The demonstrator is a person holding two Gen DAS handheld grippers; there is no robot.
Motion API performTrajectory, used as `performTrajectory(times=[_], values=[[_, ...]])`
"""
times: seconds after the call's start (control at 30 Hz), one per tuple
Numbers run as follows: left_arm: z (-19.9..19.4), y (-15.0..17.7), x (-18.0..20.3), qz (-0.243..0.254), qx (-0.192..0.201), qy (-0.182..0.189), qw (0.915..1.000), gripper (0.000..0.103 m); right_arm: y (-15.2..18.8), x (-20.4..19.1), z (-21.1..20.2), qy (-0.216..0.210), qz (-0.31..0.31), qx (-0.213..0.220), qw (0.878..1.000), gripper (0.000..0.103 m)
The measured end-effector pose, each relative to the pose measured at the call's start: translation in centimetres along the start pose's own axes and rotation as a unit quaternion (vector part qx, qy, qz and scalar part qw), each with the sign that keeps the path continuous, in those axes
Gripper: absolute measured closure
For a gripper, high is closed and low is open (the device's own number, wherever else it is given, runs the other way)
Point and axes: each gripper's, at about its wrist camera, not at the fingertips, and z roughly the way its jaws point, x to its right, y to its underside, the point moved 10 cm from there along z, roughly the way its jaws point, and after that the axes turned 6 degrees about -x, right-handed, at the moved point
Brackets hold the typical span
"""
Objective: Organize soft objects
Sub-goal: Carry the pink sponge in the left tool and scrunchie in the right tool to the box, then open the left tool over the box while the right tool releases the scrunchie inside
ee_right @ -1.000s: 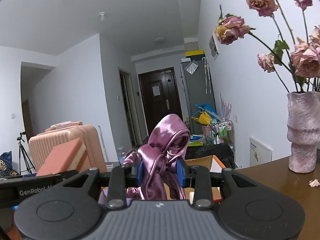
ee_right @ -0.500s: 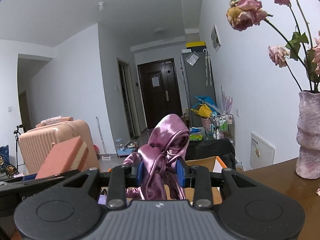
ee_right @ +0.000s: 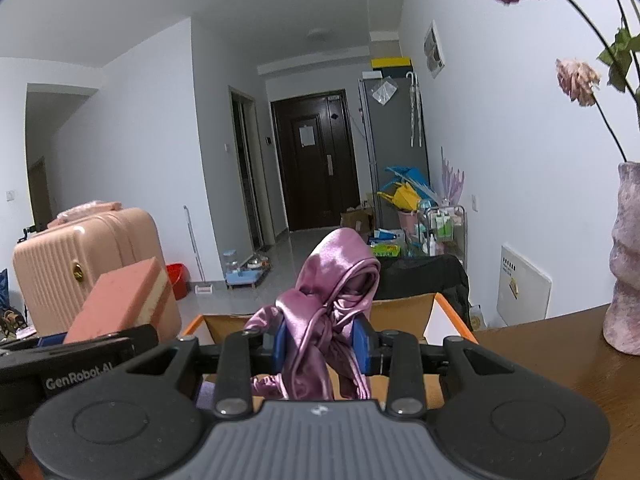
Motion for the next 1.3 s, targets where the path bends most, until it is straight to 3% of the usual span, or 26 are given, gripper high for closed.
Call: performTrajectory(times=[0.2, 0.73, 0.8, 0.93, 1.03, 1.1, 1.17, 1.3], values=[[2.2, 1.3, -0.3, -0.001, -0.028, -0.004, 0.9996, 0.032, 0.7, 0.1, 1.6, 0.003, -0.001, -0.015, 1.0, 0.071], [4.1, 2.7, 0.0, 0.019, -0.038, -0.017, 0.9989, 0.032, 2.7, -0.1, 3.2, 0.025, -0.009, -0.029, 0.999, 0.069], [3.8, 2.7, 0.3, 0.017, -0.038, -0.016, 0.999, 0.031, 2.7, 0.0, 3.3, 0.026, -0.007, -0.031, 0.999, 0.058], [4.1, 2.9, -0.3, 0.007, -0.045, -0.014, 0.9989, 0.029, 2.6, 0.5, 3.3, 0.03, 0.005, -0.036, 0.999, 0.049], [4.2, 2.9, -0.7, 0.001, -0.047, -0.022, 0.9987, 0.016, 2.5, 1.0, 3.1, 0.041, 0.013, -0.032, 0.999, 0.033], [4.1, 2.8, -1.0, -0.003, -0.045, -0.027, 0.9986, 0.011, 2.4, 1.4, 3.0, 0.046, 0.018, -0.03, 0.998, 0.013], [4.0, 2.7, -1.3, -0.008, -0.041, -0.038, 0.9984, 0.0, 2.3, 1.8, 2.8, 0.057, 0.026, -0.024, 0.998, 0.01], [3.8, 2.7, -1.7, -0.012, -0.04, -0.044, 0.9982, 0.0, 2.2, 2.5, 2.9, 0.066, 0.043, -0.029, 0.996, 0.0]])
